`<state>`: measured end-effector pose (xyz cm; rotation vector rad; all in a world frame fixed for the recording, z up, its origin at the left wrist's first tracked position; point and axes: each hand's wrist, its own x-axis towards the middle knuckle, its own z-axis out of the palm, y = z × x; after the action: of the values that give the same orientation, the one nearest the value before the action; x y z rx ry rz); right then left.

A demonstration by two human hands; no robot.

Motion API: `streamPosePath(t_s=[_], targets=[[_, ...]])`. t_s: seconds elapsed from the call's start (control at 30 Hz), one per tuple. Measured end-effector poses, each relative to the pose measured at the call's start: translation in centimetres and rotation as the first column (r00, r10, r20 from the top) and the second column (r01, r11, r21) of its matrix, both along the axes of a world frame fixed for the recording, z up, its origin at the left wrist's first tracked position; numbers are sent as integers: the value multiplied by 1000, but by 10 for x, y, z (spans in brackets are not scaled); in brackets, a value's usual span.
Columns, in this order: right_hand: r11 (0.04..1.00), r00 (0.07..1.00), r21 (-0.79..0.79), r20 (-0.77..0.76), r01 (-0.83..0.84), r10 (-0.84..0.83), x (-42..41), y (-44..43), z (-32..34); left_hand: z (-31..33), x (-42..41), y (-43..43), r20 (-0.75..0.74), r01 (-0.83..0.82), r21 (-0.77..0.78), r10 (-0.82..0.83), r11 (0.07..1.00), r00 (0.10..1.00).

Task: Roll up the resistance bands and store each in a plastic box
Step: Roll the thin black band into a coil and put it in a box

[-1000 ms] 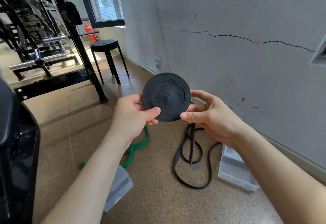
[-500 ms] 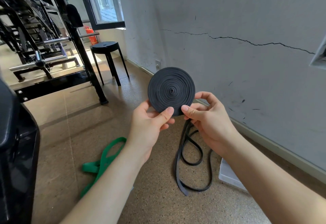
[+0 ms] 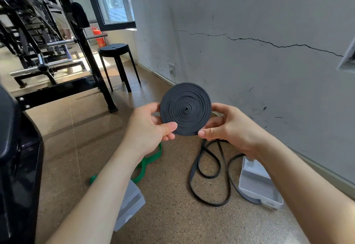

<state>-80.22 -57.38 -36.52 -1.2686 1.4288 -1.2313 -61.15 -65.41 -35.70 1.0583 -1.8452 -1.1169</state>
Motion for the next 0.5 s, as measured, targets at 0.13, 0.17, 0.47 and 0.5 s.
streamPosePath(t_s=[0.13,0.17,0.47,0.5], targets=[[1000,997,7,72,29,-29,-7,3,1,1,7,-6,63,21,1,-21,1000,998],[999,996,3,83,37,-37,-6,3,0,1,8,-7,82,32,-6,-32,999,996],[982,951,-35,257,185,-170,6,-2,-5,-1,8,-6,-77,19,68,-13,997,997],[977,933,-29,305,210,-191,7,-3,-6,-3,6,-3,-158,-10,90,24,996,987]])
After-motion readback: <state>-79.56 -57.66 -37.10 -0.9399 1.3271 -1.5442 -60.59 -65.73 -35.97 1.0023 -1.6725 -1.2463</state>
